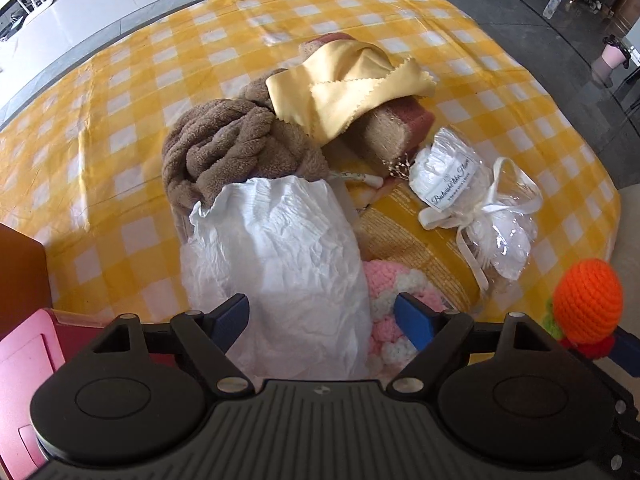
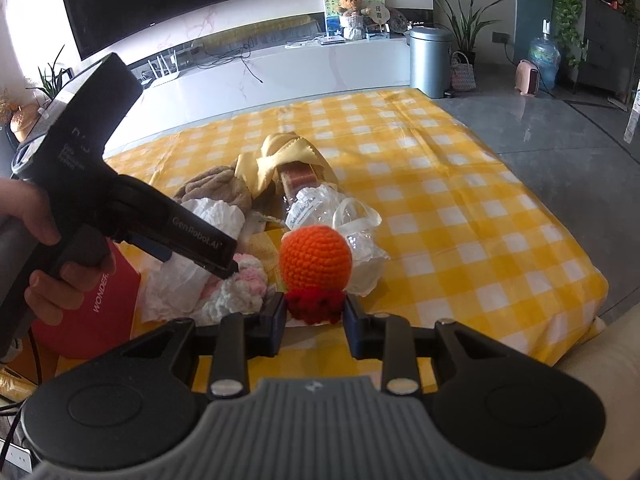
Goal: Organize soft objects
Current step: 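Lift the orange fruit with the right gripper while the left gripper grasps the white tissue, then carry the white tissue with the left gripper toward the white cardboard box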
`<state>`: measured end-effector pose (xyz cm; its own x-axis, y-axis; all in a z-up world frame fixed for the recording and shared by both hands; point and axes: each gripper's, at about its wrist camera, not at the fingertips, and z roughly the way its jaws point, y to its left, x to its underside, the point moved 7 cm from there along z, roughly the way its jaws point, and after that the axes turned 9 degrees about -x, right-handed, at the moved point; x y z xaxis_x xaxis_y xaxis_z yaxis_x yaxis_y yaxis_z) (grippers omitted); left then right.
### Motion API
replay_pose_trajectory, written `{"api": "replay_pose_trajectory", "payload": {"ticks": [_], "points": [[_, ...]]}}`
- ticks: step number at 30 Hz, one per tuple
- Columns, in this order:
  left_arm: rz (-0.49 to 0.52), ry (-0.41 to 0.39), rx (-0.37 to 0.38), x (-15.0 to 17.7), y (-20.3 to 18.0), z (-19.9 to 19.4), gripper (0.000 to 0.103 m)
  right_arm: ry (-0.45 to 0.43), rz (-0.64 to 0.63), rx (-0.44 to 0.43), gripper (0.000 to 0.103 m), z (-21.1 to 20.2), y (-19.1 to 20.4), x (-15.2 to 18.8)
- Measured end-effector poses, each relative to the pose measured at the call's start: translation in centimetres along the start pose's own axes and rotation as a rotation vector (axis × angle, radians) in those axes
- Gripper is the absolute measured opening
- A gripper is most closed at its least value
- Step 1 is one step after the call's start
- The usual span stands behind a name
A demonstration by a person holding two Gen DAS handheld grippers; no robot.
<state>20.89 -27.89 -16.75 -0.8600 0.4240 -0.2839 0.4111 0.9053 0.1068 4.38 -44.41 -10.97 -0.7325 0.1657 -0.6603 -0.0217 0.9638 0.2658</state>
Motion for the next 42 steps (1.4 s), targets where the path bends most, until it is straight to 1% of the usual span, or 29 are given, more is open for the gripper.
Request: {"api": "replay_pose_trajectory", "payload": {"ticks": [3, 5, 6, 7, 8, 9, 11, 12, 15, 20, 24, 26, 27, 28, 29, 30, 31, 33, 34, 35, 36, 39, 42], "points": [[-0.042, 0.008, 0.024, -0.2, 1.3, -0.2, 0.097, 0.003, -0.006, -0.007, 0.030, 0.1, 0.0, 0.2], [-0.060, -0.014, 0.015, -0.5, 2.6, -0.7, 0.097, 0.008, 0.002, -0.005, 0.030, 0.3, -0.3, 0.3], [-0.065, -0.033, 0.025, -0.7, 3.1, -0.9, 0.094, 0.010, 0.009, -0.003, 0.030, 0.4, -0.4, 0.4], [-0.061, -0.036, 0.054, -0.8, 3.3, -1.0, 0.094, 0.011, 0.014, -0.002, 0.030, 0.5, -0.5, 0.4], [-0.057, -0.024, 0.072, -0.9, 3.4, -0.7, 0.094, 0.014, 0.017, -0.002, 0.030, 0.7, -0.6, 0.5], [-0.050, -0.009, 0.070, -0.9, 3.3, -0.4, 0.094, 0.014, 0.018, -0.003, 0.030, 0.7, -0.7, 0.6], [-0.037, 0.016, 0.024, -1.0, 2.8, 0.4, 0.096, 0.018, 0.019, -0.006, 0.030, 0.9, -0.6, 0.8], [-0.031, 0.026, 0.004, -1.0, 2.6, 1.0, 0.099, 0.020, 0.019, -0.009, 0.030, 0.9, -0.5, 0.8], [-0.056, 0.065, -0.016, -1.3, 2.5, 2.3, 0.103, 0.028, 0.008, -0.017, 0.030, 1.0, -0.1, 1.1], [-0.113, 0.125, 0.006, -1.9, 3.1, 3.9, 0.103, 0.040, -0.006, -0.020, 0.030, 1.4, 0.4, 1.4], [-0.173, 0.145, 0.071, -1.9, 3.7, 5.3, 0.103, 0.048, -0.006, -0.019, 0.030, 1.6, 0.4, 1.6], [-0.180, 0.148, 0.086, -1.9, 3.8, 5.3, 0.103, 0.042, -0.006, -0.020, 0.030, 1.4, 0.4, 1.6], [-0.178, 0.157, 0.093, -1.9, 3.8, 5.3, 0.097, 0.040, -0.006, -0.018, 0.030, 1.3, 0.4, 1.6], [-0.168, 0.161, 0.073, -1.9, 4.0, 5.0, 0.089, 0.038, -0.006, -0.015, 0.030, 1.2, 0.4, 1.6], [-0.155, 0.159, 0.044, -2.0, 4.2, 4.7, 0.070, 0.039, -0.006, -0.011, 0.030, 1.2, 0.4, 1.6], [-0.144, 0.155, 0.014, -2.0, 4.4, 4.3, 0.055, 0.038, -0.005, -0.008, 0.030, 1.2, 0.3, 1.6], [-0.141, 0.151, 0.001, -2.0, 4.6, 3.9, 0.050, 0.038, -0.005, -0.005, 0.030, 1.2, 0.3, 1.6], [-0.138, 0.142, -0.007, -1.7, 4.9, 2.8, 0.029, 0.038, -0.006, 0.000, 0.030, 1.1, 0.3, 1.7], [-0.138, 0.126, -0.005, -1.6, 5.0, 2.1, 0.026, 0.038, -0.009, 0.001, 0.030, 1.1, 0.4, 1.8], [-0.140, 0.100, 0.002, -1.5, 5.2, 1.2, 0.019, 0.039, -0.011, 0.002, 0.030, 1.1, 0.5, 1.8], [-0.134, 0.075, 0.012, -1.4, 5.5, 0.3, 0.018, 0.041, -0.014, 0.003, 0.030, 1.1, 0.5, 1.9], [-0.150, 0.016, 0.036, -1.5, 6.6, -2.1, 0.017, 0.047, -0.022, 0.006, 0.029, 1.3, 0.6, 1.9], [-0.176, -0.018, 0.088, -1.2, 7.2, -4.0, 0.017, 0.052, -0.023, 0.013, 0.025, 1.2, 0.4, 1.7]]}}
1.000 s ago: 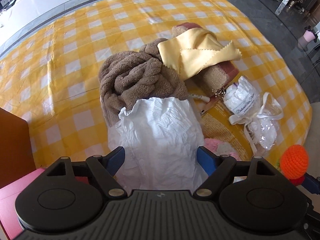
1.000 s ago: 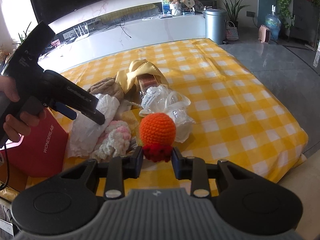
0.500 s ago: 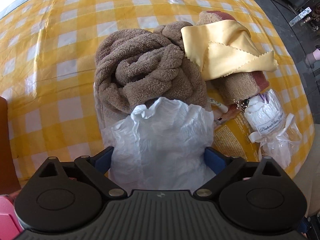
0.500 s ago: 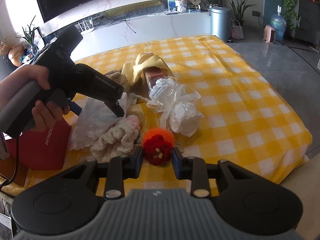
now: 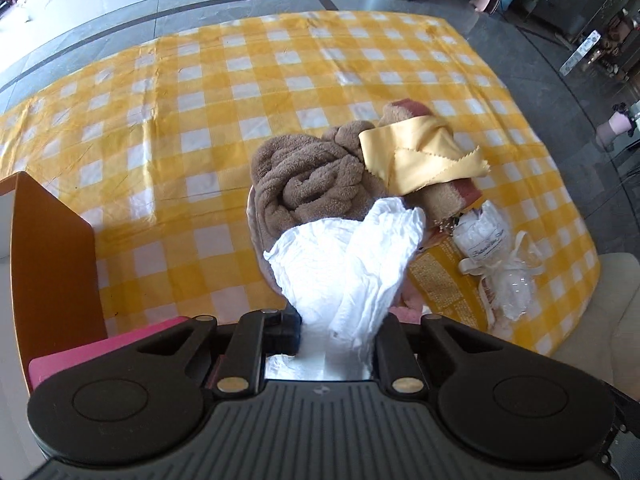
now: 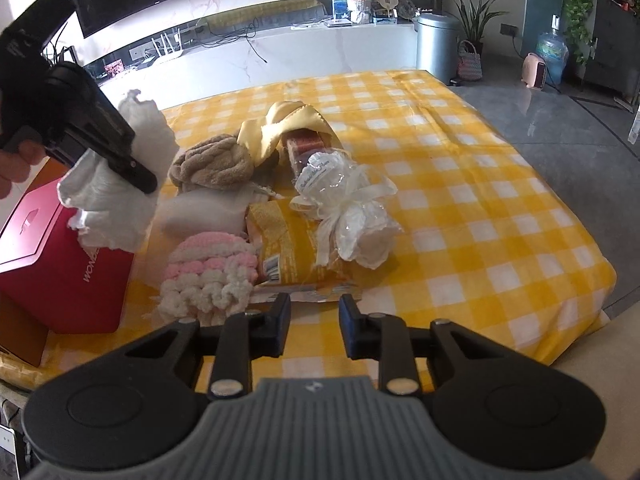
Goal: Organize soft objects
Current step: 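Carry the white tissue with the left gripper toward the white cardboard box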
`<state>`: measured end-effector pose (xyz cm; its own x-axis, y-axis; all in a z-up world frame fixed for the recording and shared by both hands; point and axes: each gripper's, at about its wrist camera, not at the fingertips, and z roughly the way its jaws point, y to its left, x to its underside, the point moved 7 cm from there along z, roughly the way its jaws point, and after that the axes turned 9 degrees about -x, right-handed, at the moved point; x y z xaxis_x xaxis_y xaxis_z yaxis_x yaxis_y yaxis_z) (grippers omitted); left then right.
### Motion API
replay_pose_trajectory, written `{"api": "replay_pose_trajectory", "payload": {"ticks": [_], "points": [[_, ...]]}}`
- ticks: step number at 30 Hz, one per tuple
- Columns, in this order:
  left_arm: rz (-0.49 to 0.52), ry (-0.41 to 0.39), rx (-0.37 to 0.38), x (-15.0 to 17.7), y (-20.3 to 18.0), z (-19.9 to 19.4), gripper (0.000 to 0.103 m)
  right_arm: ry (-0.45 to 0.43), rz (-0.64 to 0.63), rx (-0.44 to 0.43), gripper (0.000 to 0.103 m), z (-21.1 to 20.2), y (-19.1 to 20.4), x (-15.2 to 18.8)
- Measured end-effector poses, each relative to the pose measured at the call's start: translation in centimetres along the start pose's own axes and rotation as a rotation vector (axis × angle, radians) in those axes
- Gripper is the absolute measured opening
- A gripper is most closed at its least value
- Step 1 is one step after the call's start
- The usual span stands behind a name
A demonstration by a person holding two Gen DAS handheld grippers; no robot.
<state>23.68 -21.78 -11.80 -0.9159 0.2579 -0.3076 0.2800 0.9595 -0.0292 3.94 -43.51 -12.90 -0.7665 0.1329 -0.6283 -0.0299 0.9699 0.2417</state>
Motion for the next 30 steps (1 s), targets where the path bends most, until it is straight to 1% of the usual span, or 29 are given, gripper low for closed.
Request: {"api": "replay_pose_trajectory", "payload": {"ticks": [3, 6, 8, 10, 11, 12, 13, 15, 17, 19, 21, 23, 24, 26, 27, 30], "points": [[0.006, -0.024, 0.024, 0.5, 0.1, -1.4, 0.017, -0.021, 0.020, 0.030, 0.025, -1.3, -1.5, -0.3], [0.020, -0.065, 0.062, 1.0, -0.1, -2.7, 0.017, -0.050, 0.082, 0.067, 0.028, -3.6, -4.3, -0.3], [0.020, -0.092, 0.096, 1.4, -0.3, -3.7, 0.017, -0.061, 0.115, 0.110, 0.034, -5.2, -6.2, 0.1], [0.023, -0.114, 0.134, 2.0, -0.4, -4.6, 0.017, -0.075, 0.142, 0.162, 0.036, -6.6, -8.2, 0.6], [0.025, -0.122, 0.149, 2.1, -0.5, -4.9, 0.017, -0.077, 0.158, 0.175, 0.043, -7.0, -8.9, 0.8], [0.028, -0.132, 0.158, 2.2, -0.7, -5.2, 0.017, -0.063, 0.179, 0.177, 0.048, -7.1, -9.8, 1.2], [0.033, -0.145, 0.162, 2.2, -0.9, -5.5, 0.017, -0.024, 0.191, 0.161, 0.055, -6.7, -10.5, 1.7], [0.040, -0.178, 0.160, 2.1, -1.2, -6.2, 0.017, 0.061, 0.202, 0.123, 0.055, -4.9, -10.9, 2.9], [0.036, -0.203, 0.150, 2.0, -1.5, -6.8, 0.017, 0.109, 0.226, 0.074, 0.057, -2.5, -10.9, 4.1], [0.031, -0.215, 0.148, 1.9, -1.7, -7.0, 0.018, 0.181, 0.254, 0.056, 0.057, 0.0, -11.1, 5.4], [0.029, -0.215, 0.147, 1.8, -1.7, -7.1, 0.018, 0.240, 0.245, 0.054, 0.057, 2.2, -10.9, 6.6], [0.027, -0.216, 0.149, 1.9, -1.5, -7.2, 0.018, 0.258, 0.229, 0.040, 0.057, 3.4, -10.5, 7.1], [0.027, -0.218, 0.150, 1.8, -1.4, -7.3, 0.018, 0.259, 0.219, 0.048, 0.057, 3.7, -10.4, 7.2], [0.025, -0.222, 0.151, 1.9, -1.1, -7.4, 0.018, 0.277, 0.179, 0.114, 0.057, 4.3, -10.5, 7.4], [0.021, -0.225, 0.155, 1.8, -1.0, -7.5, 0.018, 0.282, 0.167, 0.128, 0.057, 4.5, -10.6, 7.5], [0.010, -0.233, 0.167, 1.9, -0.5, -7.7, 0.019, 0.298, 0.181, 0.104, 0.057, 5.4, -10.8, 7.7]]}}
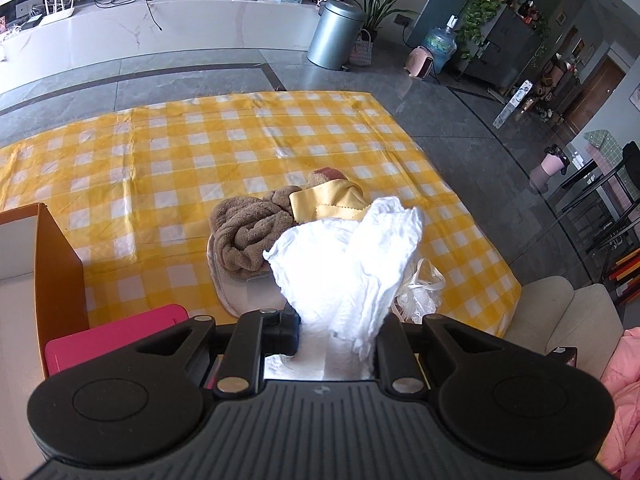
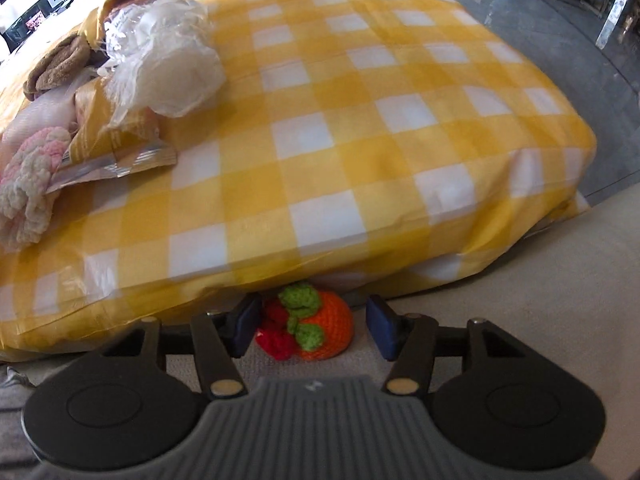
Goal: Organize soft objects
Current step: 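Carry the white tissue with the left gripper toward the white cardboard box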
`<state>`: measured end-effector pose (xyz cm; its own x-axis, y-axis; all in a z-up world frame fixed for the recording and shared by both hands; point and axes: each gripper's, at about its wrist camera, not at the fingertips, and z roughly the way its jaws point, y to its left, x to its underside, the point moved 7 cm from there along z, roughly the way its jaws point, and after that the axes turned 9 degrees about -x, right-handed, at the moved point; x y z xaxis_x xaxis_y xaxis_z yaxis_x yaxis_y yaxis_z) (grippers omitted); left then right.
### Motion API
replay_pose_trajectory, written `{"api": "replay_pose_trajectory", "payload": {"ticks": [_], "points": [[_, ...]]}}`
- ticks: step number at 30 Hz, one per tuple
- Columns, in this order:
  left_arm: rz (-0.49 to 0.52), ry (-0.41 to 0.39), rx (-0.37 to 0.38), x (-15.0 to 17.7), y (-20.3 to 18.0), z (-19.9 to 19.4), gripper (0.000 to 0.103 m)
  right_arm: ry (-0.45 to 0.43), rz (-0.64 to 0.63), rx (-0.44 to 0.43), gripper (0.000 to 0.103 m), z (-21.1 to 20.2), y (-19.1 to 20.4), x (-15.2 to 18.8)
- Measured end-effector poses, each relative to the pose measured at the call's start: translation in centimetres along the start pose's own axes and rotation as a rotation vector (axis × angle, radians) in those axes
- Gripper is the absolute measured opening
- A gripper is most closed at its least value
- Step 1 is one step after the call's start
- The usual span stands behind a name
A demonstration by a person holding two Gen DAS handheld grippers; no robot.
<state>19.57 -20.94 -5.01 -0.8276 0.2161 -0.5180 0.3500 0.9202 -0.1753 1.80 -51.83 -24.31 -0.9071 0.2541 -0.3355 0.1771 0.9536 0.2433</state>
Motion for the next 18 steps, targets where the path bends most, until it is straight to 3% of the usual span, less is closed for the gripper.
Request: {"api": "replay_pose_trajectory", "payload": {"ticks": [3, 7, 9, 13, 18], "points": [[-0.012, -0.002, -0.006, 0.1, 0.4, 0.0, 0.020, -0.012, -0.006, -0.013, 0.049, 0.2, 0.1, 0.1], [-0.035, -0.004, -0.002, 0.4, 0.5, -0.3, 0.020, -0.015, -0.065, 0.001, 0.048, -0.6, 1.0, 0.4], [-0.049, -0.016, 0.034, 0.5, 0.4, -0.7, 0.020, -0.028, -0.064, 0.005, 0.048, -1.7, 1.1, 0.4], [-0.050, -0.045, 0.111, 0.5, -0.3, -2.0, 0.020, -0.101, -0.047, 0.039, 0.048, -5.4, 0.6, -0.4], [-0.017, -0.112, 0.110, 0.4, -0.6, -4.5, 0.019, -0.217, -0.013, 0.052, 0.048, -10.3, 0.3, -1.8]]}}
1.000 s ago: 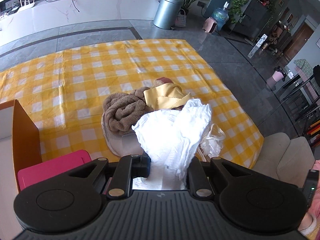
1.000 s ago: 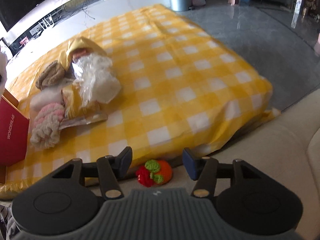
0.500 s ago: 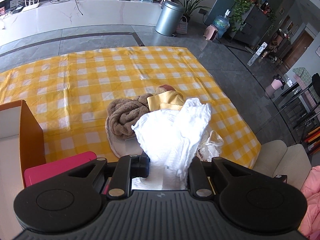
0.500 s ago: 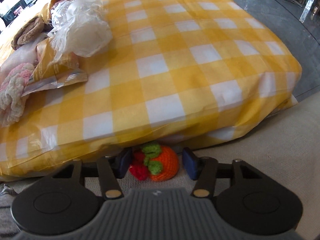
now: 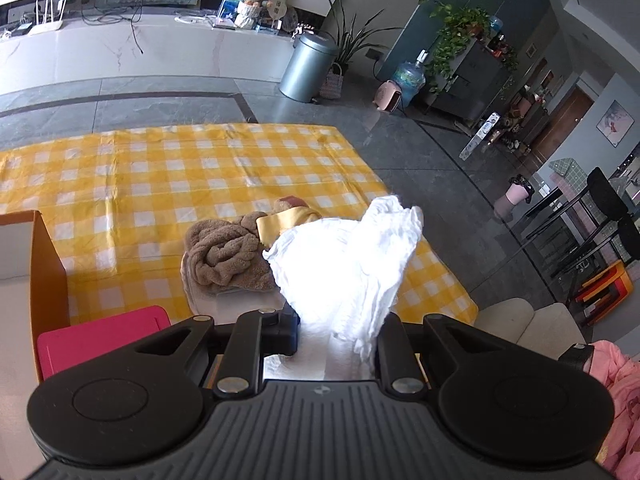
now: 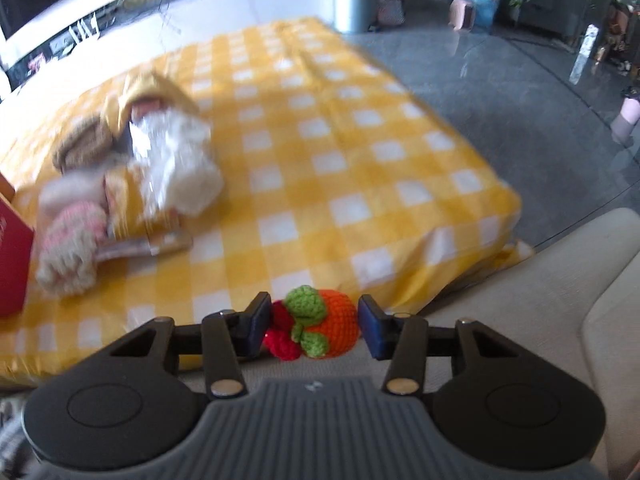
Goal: Organize soft objects
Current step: 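Carry the white tissue with the left gripper toward the white cardboard box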
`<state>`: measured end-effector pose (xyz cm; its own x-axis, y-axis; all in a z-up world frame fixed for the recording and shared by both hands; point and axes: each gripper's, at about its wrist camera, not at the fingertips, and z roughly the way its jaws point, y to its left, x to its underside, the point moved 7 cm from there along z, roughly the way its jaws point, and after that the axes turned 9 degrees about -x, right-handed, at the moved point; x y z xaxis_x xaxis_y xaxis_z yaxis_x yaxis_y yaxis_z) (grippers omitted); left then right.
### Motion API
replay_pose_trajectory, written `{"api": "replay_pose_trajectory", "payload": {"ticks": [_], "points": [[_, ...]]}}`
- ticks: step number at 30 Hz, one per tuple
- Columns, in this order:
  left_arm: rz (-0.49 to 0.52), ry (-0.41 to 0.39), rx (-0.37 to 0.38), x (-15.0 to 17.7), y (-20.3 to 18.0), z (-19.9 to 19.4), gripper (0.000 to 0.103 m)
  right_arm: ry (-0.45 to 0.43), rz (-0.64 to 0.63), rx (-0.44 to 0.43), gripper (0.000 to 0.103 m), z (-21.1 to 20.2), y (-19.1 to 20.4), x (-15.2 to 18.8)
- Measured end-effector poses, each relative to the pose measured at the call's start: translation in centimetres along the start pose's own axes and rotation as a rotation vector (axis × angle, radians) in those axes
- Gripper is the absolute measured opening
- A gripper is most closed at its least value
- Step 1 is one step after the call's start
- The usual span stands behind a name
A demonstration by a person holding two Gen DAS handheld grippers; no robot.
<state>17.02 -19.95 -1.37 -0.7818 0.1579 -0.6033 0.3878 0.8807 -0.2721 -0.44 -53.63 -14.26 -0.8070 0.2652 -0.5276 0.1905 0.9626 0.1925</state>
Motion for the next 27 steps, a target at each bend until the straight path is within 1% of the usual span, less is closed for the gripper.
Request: {"api": "replay_pose_trajectory", "payload": {"ticks": [2, 5, 7, 11, 13, 17, 20, 22, 24, 26, 27], "points": [[0.015, -0.025, 0.005, -0.1, -0.1, -1.4, 0.019, -0.070, 0.012, 0.000, 0.048, -1.8, 0.7, -1.6], [0.024, -0.072, -0.021, -0.2, 0.3, -3.7, 0.019, -0.184, 0.058, -0.023, 0.048, -4.6, 2.3, -3.6], [0.022, -0.100, -0.039, -0.1, 1.0, -5.5, 0.019, -0.246, 0.056, -0.073, 0.048, -6.3, 4.7, -5.0], [0.003, -0.161, -0.084, 0.6, 3.4, -9.3, 0.019, -0.313, -0.016, -0.201, 0.048, -9.0, 10.8, -6.5], [-0.028, -0.198, -0.127, 1.2, 5.4, -11.2, 0.019, -0.328, -0.067, -0.262, 0.048, -10.1, 14.4, -6.9], [-0.054, -0.285, -0.162, 2.8, 9.3, -14.6, 0.020, -0.340, -0.177, -0.359, 0.048, -11.4, 21.8, -7.0], [-0.096, -0.302, -0.187, 4.1, 11.9, -15.7, 0.020, -0.340, -0.243, -0.411, 0.048, -11.5, 26.8, -6.8], [-0.114, -0.296, -0.210, 4.7, 13.4, -15.9, 0.020, -0.335, -0.252, -0.438, 0.048, -11.1, 29.6, -6.8], [-0.131, -0.293, -0.256, 5.0, 14.9, -15.8, 0.020, -0.316, -0.274, -0.472, 0.048, -10.4, 32.2, -6.5], [-0.162, -0.290, -0.333, 5.4, 16.8, -16.0, 0.020, -0.283, -0.308, -0.502, 0.048, -9.3, 35.2, -5.9], [-0.172, -0.289, -0.385, 5.7, 17.4, -16.0, 0.021, -0.263, -0.334, -0.516, 0.048, -8.7, 36.9, -5.5]]}}
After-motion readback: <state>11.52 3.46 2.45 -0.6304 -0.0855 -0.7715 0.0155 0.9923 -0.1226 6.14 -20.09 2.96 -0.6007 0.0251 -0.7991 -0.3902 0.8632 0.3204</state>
